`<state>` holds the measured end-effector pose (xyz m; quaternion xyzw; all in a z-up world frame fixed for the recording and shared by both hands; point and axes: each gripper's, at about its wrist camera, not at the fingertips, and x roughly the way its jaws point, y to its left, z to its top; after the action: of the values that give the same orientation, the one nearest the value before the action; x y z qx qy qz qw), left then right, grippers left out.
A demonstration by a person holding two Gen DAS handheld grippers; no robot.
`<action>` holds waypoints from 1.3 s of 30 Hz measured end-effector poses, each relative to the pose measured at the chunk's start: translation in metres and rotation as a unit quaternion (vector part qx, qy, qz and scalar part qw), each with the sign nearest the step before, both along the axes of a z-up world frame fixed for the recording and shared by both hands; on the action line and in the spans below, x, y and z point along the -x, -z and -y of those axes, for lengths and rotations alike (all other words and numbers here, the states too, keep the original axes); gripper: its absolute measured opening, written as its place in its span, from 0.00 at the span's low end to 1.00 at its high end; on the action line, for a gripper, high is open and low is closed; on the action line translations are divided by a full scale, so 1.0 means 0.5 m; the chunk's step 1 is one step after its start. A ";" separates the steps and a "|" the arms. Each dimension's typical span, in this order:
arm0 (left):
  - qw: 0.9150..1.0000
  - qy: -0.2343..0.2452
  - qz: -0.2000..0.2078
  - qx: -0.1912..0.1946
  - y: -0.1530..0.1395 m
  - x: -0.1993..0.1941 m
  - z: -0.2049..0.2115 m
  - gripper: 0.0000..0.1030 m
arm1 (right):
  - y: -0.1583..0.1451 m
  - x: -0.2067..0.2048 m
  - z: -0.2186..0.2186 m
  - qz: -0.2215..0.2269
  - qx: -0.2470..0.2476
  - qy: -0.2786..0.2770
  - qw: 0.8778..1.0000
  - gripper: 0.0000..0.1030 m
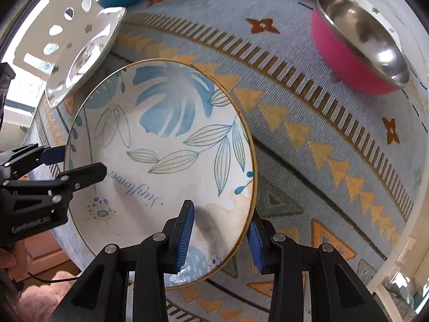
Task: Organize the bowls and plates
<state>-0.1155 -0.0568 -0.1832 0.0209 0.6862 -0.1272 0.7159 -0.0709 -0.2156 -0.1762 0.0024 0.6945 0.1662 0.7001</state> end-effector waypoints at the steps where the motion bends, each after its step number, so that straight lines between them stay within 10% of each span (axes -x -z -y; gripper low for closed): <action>1: 1.000 0.001 0.002 0.001 0.003 0.007 0.001 0.54 | 0.002 0.003 0.002 -0.001 -0.002 0.002 1.000 0.36; 17: 0.999 0.030 0.031 0.014 -0.035 -0.049 0.010 0.54 | 0.007 -0.035 0.054 -0.017 -0.023 0.031 0.999 0.35; 39: 0.992 -0.061 0.107 0.011 -0.211 -0.139 -0.180 0.54 | -0.204 -0.190 -0.010 0.107 -0.114 0.065 0.986 0.36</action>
<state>-0.0459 0.0334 -0.0779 -0.0152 0.6040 -0.0884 0.7919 0.0241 -0.2106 -0.0744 0.1093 0.5902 0.1982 0.7749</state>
